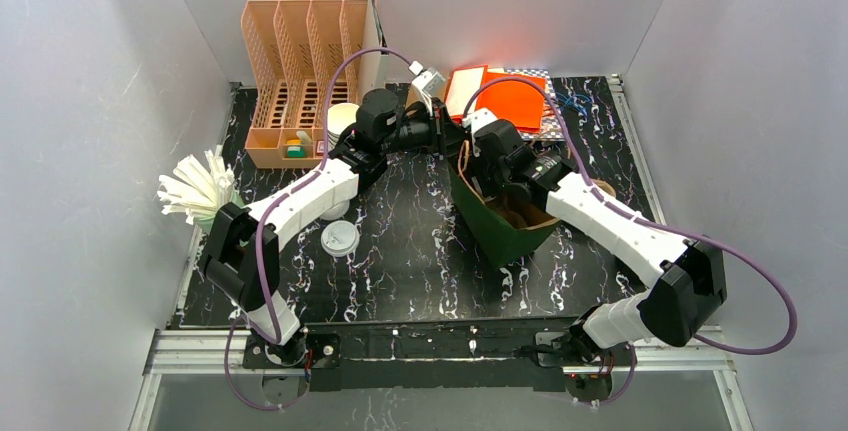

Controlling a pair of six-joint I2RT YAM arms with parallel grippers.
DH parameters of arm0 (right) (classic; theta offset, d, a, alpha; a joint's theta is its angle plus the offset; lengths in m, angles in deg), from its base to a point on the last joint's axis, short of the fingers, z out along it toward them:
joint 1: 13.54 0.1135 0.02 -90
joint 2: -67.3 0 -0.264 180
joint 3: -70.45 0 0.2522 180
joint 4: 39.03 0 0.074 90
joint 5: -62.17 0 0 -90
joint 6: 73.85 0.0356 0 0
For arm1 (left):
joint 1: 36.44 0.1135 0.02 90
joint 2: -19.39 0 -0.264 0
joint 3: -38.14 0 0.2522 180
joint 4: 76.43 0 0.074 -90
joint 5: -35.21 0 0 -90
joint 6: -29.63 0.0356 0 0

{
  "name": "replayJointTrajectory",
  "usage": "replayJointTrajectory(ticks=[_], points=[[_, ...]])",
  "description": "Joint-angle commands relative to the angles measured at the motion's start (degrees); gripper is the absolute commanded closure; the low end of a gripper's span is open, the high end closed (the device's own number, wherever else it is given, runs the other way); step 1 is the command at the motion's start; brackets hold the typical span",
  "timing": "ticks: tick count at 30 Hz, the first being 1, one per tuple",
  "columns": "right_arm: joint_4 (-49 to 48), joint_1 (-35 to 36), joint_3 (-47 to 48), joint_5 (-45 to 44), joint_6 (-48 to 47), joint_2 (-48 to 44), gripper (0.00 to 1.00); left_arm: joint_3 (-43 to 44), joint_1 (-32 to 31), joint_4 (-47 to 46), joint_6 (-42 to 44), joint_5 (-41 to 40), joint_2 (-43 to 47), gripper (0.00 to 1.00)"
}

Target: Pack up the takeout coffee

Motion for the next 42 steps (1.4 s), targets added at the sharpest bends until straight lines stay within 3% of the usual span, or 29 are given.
replayJointTrajectory(ticks=[1, 14, 19, 42], points=[[3.10, -0.09, 4.01, 0.44, 1.59, -0.50, 0.66, 2.09, -0.42, -3.55, -1.58, 2.19, 1.54, 1.00], [13.26, -0.10, 11.45, 1.73, 4.11, -1.42, 0.66, 5.83, -0.50, -5.87, -6.78, 3.77, -0.52, 1.00], [15.70, -0.09, 12.21, -2.60, 4.92, -0.57, 0.67, 7.08, -0.51, -5.97, -8.72, 4.49, -1.24, 1.00], [7.24, -0.09, 7.84, -5.64, 1.67, -6.25, 0.68, 5.17, -0.46, -1.19, -9.19, 4.85, -0.42, 1.00]])
